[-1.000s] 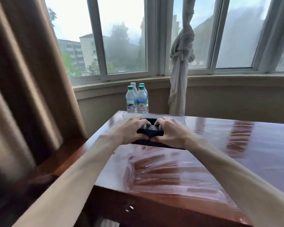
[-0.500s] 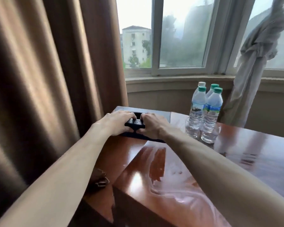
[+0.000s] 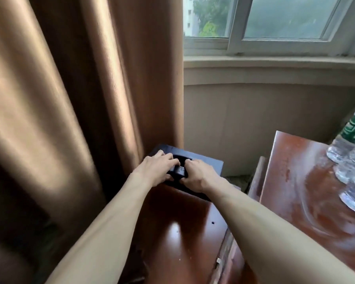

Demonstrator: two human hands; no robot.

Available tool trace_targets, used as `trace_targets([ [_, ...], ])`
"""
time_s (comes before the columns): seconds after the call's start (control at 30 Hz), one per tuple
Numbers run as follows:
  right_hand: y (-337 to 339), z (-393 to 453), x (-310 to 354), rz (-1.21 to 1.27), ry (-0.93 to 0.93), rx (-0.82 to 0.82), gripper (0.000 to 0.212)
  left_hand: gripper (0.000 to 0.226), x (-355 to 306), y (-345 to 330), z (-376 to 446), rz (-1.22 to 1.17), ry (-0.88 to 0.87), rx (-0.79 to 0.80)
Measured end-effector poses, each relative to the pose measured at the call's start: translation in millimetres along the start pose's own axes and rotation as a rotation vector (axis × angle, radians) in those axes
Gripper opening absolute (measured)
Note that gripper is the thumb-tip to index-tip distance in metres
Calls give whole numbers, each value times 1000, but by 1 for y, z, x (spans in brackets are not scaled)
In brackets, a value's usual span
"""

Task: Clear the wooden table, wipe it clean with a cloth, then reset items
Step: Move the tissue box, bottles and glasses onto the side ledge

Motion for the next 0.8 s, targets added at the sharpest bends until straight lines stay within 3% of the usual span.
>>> trace_targets([
  [0.23, -76, 36, -11, 5, -129, 95, 47, 47, 11, -75, 24, -21, -58, 51],
  [0.5, -82, 30, -8, 21, -159, -42, 35, 58, 21, -96, 29, -75, -46, -66],
  [0.63, -81, 18, -23, 29, -257, -49, 41, 73, 35, -91, 17, -118, 74, -88],
  [0.8, -95, 20, -28, 30, -320, 8, 47, 60, 40, -103, 11, -166, 127, -108],
])
Point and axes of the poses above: each hand's wrist, its own z-axis towards the middle knuckle, its own y-axis out of the back of the hand, x = y × z, the point moved 8 cm from there along z, towards the middle knuckle, and after that the axes turned 13 degrees about -y, right-handed, at the moved point
